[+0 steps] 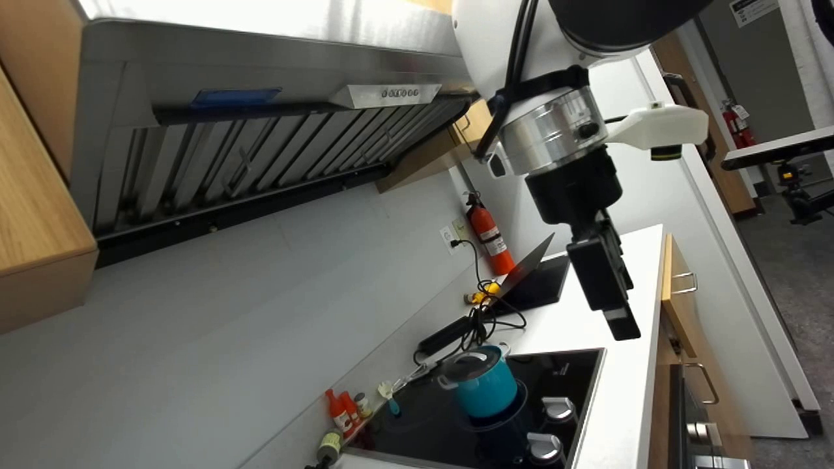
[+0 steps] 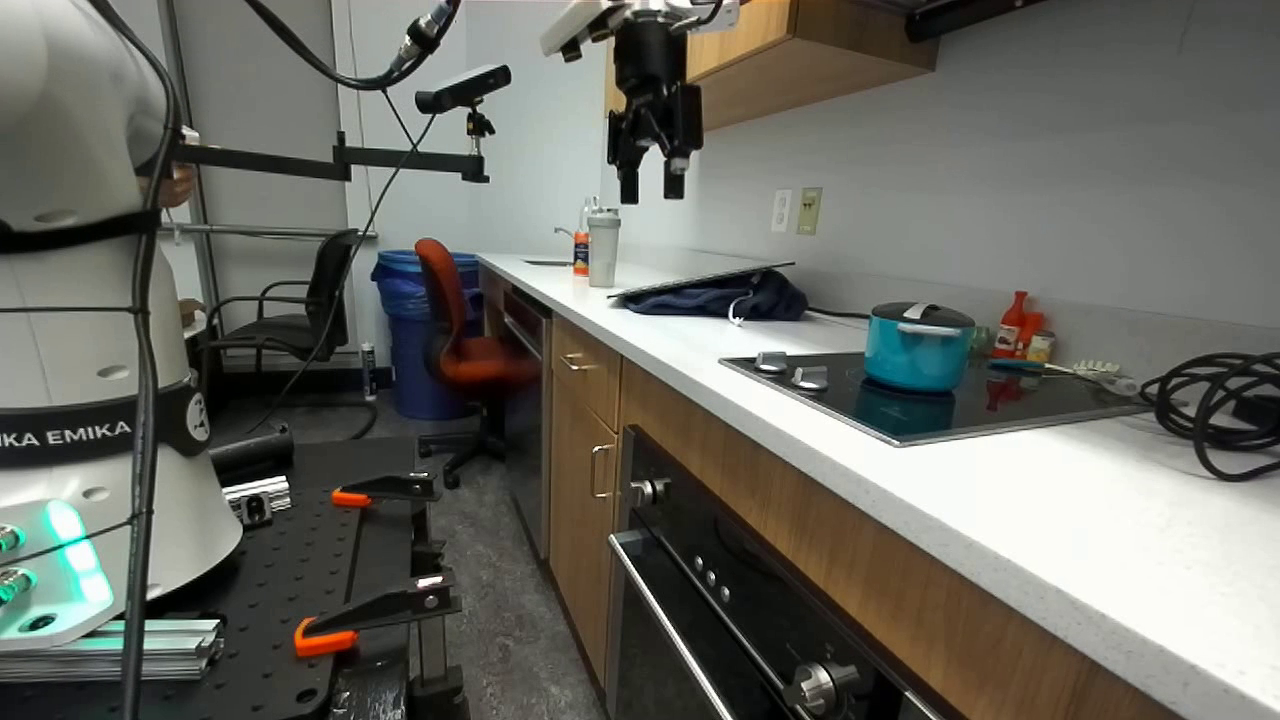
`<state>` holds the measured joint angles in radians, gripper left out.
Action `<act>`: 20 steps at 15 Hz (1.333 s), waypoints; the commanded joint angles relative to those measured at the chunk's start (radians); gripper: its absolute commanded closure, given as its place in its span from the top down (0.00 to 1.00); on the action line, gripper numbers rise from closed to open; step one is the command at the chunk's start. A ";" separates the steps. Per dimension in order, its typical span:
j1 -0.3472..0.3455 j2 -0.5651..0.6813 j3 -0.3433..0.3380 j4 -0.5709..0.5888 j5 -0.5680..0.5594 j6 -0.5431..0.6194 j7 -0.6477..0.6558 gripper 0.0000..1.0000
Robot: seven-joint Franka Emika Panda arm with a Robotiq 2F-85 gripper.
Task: Take the lid off the blue pot
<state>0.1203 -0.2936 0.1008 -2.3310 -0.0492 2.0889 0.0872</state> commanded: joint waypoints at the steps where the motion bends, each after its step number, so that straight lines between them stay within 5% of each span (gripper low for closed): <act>1: -0.036 0.025 0.013 -0.034 -0.053 0.069 0.057 0.99; 8: -0.079 0.128 0.003 -0.028 -0.154 0.208 0.110 0.92; 20: -0.103 0.275 -0.026 0.028 -0.352 0.463 0.264 1.00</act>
<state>0.0231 -0.0520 0.0811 -2.3299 -0.3384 2.4987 0.2910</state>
